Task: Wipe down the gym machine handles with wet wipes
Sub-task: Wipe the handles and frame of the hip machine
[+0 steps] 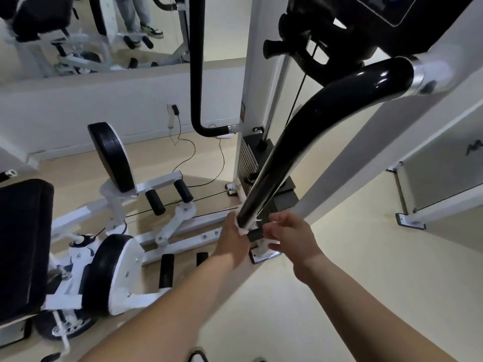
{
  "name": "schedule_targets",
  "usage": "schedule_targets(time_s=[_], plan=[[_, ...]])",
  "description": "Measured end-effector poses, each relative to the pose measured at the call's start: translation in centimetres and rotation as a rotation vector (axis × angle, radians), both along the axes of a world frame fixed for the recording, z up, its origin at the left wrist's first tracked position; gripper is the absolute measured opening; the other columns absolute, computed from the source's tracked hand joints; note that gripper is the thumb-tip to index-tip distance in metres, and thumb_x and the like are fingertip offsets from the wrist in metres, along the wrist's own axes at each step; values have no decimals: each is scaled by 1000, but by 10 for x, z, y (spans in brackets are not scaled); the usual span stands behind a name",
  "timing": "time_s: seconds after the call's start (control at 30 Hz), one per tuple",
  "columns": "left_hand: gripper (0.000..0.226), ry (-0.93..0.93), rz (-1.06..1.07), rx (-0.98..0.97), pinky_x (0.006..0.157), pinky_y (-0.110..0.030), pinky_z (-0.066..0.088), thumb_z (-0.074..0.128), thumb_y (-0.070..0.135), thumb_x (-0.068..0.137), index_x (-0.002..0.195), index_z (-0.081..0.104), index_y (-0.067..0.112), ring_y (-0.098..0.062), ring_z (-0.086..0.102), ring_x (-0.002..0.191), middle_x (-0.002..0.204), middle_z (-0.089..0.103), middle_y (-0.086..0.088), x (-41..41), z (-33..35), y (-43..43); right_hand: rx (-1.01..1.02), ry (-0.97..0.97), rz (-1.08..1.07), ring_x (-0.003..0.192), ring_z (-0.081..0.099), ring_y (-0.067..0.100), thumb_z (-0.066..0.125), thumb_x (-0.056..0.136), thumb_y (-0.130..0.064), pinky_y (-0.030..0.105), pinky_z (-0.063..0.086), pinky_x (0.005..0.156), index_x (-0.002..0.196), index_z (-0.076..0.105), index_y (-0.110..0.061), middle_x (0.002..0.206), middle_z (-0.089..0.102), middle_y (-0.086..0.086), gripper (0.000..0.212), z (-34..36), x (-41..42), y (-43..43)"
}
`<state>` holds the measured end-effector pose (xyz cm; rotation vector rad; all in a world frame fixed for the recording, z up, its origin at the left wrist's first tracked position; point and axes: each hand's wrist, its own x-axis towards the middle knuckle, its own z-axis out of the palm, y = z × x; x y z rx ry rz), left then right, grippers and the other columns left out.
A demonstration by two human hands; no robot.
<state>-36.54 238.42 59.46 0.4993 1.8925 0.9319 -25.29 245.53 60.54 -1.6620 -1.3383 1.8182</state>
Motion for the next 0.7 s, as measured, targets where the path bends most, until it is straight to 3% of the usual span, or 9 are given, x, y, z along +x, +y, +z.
schedule_targets(time_s=[0.07, 0.17, 0.23, 0.3, 0.37, 0.47, 0.5, 0.6, 0.7], plan=[[36, 9, 19, 21, 60, -17, 38, 39, -1, 100, 128, 47, 19, -18, 60, 91, 93, 54, 4, -3, 7, 5, -29, 14, -27, 83, 64, 24, 63, 93, 3, 40, 52, 78, 106, 67, -7, 89, 68, 12, 18, -3, -2, -3], [57, 25, 20, 108, 53, -6, 39, 37, -7, 99, 130, 39, 41, -12, 58, 87, 103, 55, 4, 8, 21, 15, -71, 42, -95, 82, 65, 27, 58, 92, 5, 43, 53, 78, 106, 66, -5, 91, 69, 18, 19, -12, -4, -5], [72, 6, 25, 170, 70, -2, 41, 41, -11, 95, 133, 35, 50, -13, 59, 105, 128, 54, 3, 12, 14, 11, -99, 52, -158, 81, 65, 28, 58, 91, 6, 43, 54, 77, 111, 65, -2, 93, 69, 18, 23, -16, -4, -6], [69, -2, -37, 147, 87, -12, 42, 45, -11, 94, 138, 35, 42, -13, 52, 122, 135, 49, 8, 6, -4, 0, -110, 38, -197, 80, 65, 28, 56, 92, 8, 41, 53, 74, 113, 64, -1, 94, 69, 17, 25, -19, -2, -8], [59, -16, -66, 48, 81, -15, 42, 43, -7, 97, 140, 38, 32, -16, 55, 121, 132, 54, 6, -5, -17, -4, -110, 20, -203, 78, 65, 28, 54, 94, 7, 38, 54, 72, 113, 64, -2, 92, 71, 15, 24, -19, -1, -11], [44, -21, 10, 59, 62, -18, 38, 44, -2, 97, 131, 44, 26, -11, 57, 92, 119, 60, -3, -6, -8, 6, -79, -20, -198, 78, 66, 27, 50, 94, 8, 40, 56, 74, 110, 66, -3, 92, 72, 16, 25, -18, 1, -10], [42, 5, 24, 104, 63, -18, 40, 46, 0, 98, 130, 45, 27, -10, 57, 90, 116, 60, -2, -2, 5, 11, -57, -27, -209, 79, 67, 28, 47, 93, 9, 43, 57, 76, 109, 66, -2, 93, 72, 17, 28, -18, 1, -9], [62, 107, -14, 221, 93, -28, 48, 50, -4, 94, 145, 38, 30, -19, 56, 116, 133, 52, 3, 6, 20, 14, -2, -25, -253, 82, 66, 31, 43, 90, 11, 53, 58, 85, 104, 68, -2, 92, 72, 20, 32, -15, -1, -7], [45, 73, -100, 144, 94, -24, 38, 44, 4, 101, 132, 42, 36, -13, 52, 119, 128, 52, 8, -6, -8, 3, 5, -41, -248, 81, 67, 28, 48, 93, 7, 43, 56, 77, 107, 68, -5, 92, 73, 19, 27, -9, -2, -11]])
